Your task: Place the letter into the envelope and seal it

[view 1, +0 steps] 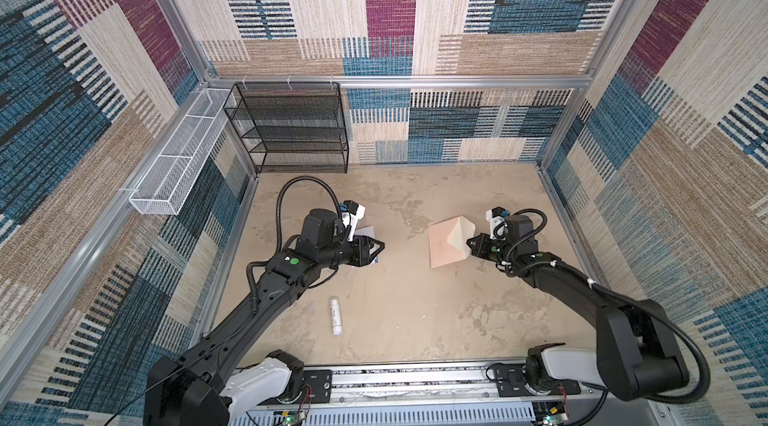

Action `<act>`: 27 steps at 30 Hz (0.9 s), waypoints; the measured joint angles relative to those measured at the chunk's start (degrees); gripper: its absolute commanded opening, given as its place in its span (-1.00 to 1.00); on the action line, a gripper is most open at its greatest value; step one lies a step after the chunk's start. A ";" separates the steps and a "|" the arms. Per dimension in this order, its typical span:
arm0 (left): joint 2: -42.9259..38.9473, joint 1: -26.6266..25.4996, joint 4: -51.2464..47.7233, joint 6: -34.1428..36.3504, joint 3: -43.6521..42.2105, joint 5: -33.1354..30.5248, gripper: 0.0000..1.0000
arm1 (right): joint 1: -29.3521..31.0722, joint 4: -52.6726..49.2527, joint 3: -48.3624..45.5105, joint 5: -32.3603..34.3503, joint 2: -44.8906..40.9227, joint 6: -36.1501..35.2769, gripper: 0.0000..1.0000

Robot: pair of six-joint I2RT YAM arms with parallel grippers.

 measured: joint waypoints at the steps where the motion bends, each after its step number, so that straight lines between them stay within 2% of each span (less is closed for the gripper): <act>1: -0.90 0.07 -0.63 0.20 -0.02 -1.18 -0.10 | 1.84 -0.74 -0.48 0.00 -2.60 1.68 -1.00; 7: -5.20 0.55 -3.48 0.90 -0.02 -3.85 -0.10 | 9.07 -2.73 -3.93 0.48 -14.03 12.26 -1.00; 11: -5.60 0.79 -5.25 1.11 0.94 -5.18 -0.10 | 13.14 -3.06 -5.27 1.01 -17.75 18.64 -1.00; 20: -7.21 0.90 -7.10 1.29 1.42 -7.65 -0.10 | 24.41 2.03 -5.46 4.13 -16.28 29.07 -1.00; 27: -8.15 0.92 -7.19 1.27 0.22 -7.91 -0.09 | 30.91 7.28 -5.33 8.50 -14.58 33.57 -1.00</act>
